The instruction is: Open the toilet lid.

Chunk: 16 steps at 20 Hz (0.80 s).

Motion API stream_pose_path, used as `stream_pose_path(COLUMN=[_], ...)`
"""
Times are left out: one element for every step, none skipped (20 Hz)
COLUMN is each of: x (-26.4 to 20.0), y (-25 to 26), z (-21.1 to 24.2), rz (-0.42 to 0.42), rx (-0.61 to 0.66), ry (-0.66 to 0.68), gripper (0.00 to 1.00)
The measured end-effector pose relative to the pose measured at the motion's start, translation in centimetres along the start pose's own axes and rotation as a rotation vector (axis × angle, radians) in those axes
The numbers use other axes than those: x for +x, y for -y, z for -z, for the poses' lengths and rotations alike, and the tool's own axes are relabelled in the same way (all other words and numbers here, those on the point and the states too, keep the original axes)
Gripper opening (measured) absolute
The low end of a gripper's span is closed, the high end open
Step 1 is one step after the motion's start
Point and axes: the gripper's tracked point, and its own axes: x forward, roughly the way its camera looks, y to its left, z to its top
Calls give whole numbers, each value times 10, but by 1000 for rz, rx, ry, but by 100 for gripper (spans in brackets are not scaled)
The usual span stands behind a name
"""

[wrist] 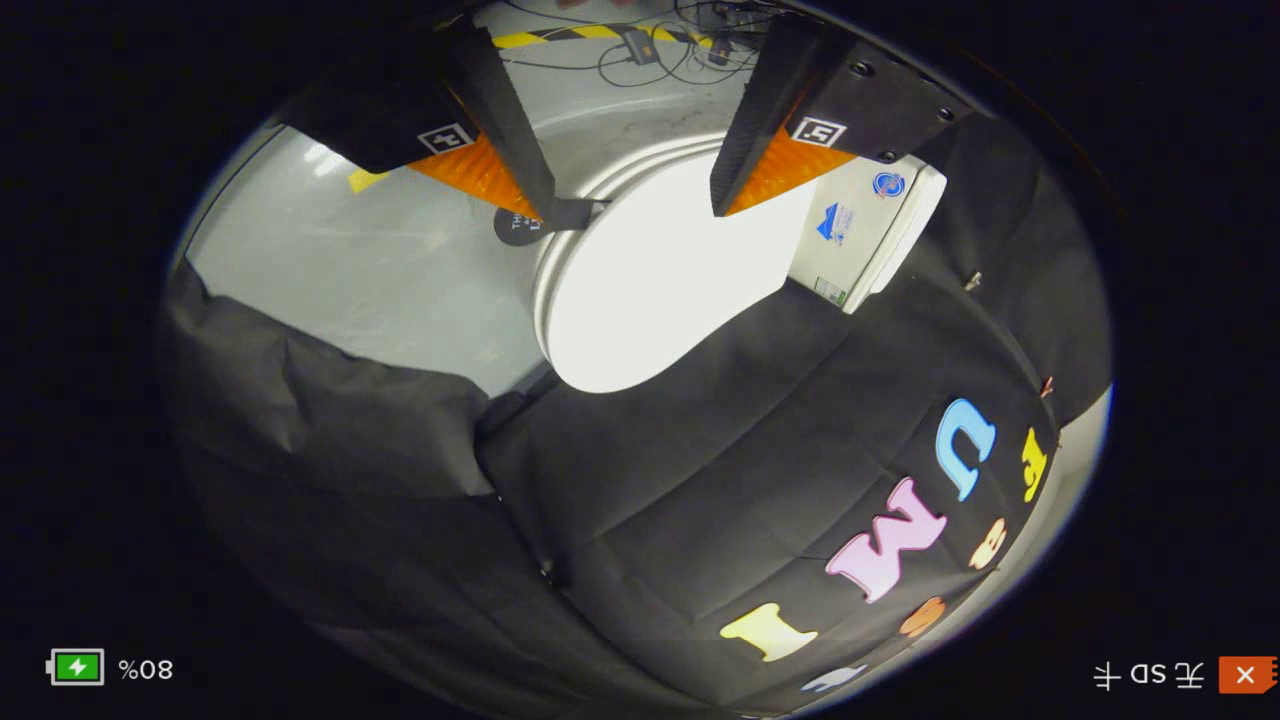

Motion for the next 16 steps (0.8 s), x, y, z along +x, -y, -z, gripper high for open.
stream_pose_path(x=[3,4,7,12,16,18,22,26,30,30,36,40,42,46,39,45], y=[9,18,27,35,41,46,51,54,56,54,53,68,67,62,69,63], z=[-1,0,0,2,2,0,-1,-1,-1,1,4,6,6,6,3,1], rz=[2,10,18,26,30,33,35,39,28,15,1,60,47,25,18,-10], rx=[40,75,104,129,153,177,201,215,233,251,282,298,346,384,424,445], ry=[-9,-12,-16,-20,-24,-28,-31,-34,-52,-67,-93,-102,-108,-106,-83,-79], gripper=[99,99,99,99,99,99,99,98,98,97,92,78,63,49,35,21])
